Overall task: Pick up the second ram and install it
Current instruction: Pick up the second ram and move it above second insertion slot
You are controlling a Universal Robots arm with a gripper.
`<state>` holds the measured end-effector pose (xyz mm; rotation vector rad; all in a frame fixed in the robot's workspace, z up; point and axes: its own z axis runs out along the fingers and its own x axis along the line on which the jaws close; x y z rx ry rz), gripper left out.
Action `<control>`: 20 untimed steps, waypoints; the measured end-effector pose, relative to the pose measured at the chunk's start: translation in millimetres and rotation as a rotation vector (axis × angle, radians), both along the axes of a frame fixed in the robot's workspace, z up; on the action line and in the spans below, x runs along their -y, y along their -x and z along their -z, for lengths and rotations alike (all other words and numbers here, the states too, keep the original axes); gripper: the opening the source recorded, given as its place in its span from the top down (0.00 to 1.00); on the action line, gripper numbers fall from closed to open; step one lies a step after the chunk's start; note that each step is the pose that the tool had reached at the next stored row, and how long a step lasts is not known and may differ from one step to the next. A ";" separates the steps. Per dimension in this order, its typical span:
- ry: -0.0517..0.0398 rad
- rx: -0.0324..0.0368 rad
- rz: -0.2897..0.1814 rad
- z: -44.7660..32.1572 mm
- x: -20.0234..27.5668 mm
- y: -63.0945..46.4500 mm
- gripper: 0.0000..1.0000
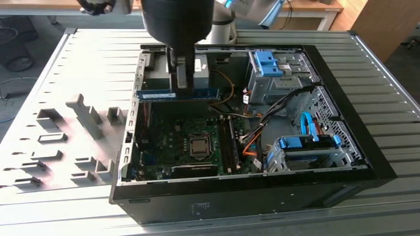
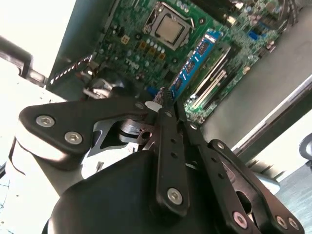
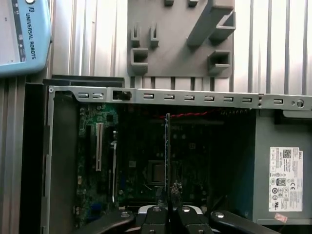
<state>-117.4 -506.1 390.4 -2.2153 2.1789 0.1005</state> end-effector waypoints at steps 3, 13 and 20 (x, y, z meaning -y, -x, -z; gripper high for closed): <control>-0.0002 -0.0011 0.001 5.4 0.0 -7.5 0.86; -0.0001 -0.0012 0.005 23.6 0.0 -22.0 0.86; -0.0002 -0.0012 0.006 36.4 -0.1 -36.9 0.86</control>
